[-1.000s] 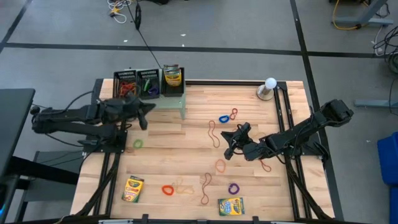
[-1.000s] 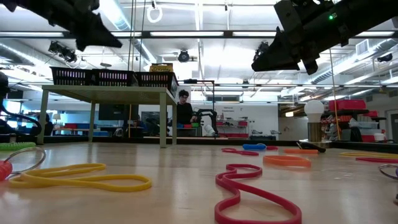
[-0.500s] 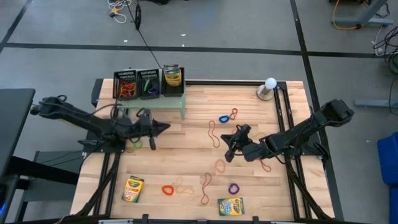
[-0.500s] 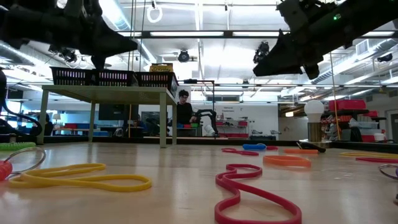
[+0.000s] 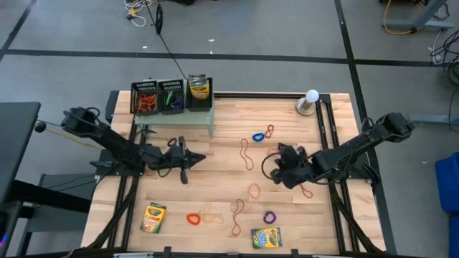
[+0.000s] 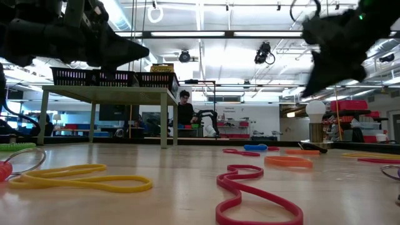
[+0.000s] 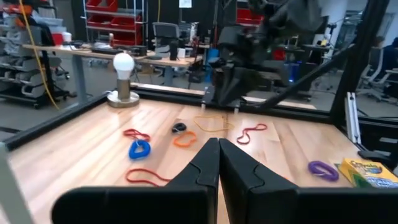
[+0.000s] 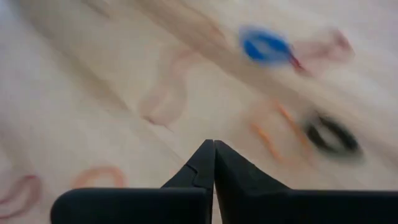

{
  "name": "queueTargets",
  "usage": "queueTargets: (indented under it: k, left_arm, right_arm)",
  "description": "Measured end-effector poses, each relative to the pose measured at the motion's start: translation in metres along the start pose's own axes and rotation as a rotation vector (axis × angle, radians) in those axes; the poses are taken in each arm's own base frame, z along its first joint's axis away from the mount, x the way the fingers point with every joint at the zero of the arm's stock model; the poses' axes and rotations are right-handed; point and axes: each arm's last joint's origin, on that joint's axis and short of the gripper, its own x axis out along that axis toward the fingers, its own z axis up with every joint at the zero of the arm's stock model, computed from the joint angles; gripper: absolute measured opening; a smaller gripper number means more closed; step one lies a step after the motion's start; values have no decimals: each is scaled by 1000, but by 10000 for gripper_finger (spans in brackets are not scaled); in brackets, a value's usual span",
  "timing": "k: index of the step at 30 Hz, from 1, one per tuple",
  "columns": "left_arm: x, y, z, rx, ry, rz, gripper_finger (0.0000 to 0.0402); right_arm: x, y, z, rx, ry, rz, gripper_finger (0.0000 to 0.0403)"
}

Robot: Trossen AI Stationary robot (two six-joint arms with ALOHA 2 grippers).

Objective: Pick & Place Office Desk Supplies
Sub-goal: Put the orange rubber band into the left black bin on the shelf

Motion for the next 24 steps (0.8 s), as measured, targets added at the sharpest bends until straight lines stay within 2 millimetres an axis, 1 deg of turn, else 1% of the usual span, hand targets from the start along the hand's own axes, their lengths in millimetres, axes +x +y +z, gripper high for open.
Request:
queueTargets:
  k: [3,6,9,12,17,20,24]
  left_arm:
    - [4,-7,-7,-18,-7,-21,12]
    - [10,-16,-12,-19,-4,-44,12]
    - [19,-25,-17,-9,17,-61,12]
    - [29,-33,-21,3,32,-67,12]
    - [45,-44,-26,16,46,-107,12]
    - [53,-49,-29,21,50,-127,12]
    - [60,-53,-33,26,60,-124,12]
  right_arm:
    - [5,-20,-9,154,130,-144,22]
    - [15,-37,-22,265,212,-233,43]
    - [25,-49,-35,329,264,-255,67]
    - [35,-56,-41,374,268,-240,91]
    - [45,-61,-37,412,205,-230,118]
    - [51,-61,-28,424,156,-204,121]
    - [62,-66,-20,444,109,-244,121]
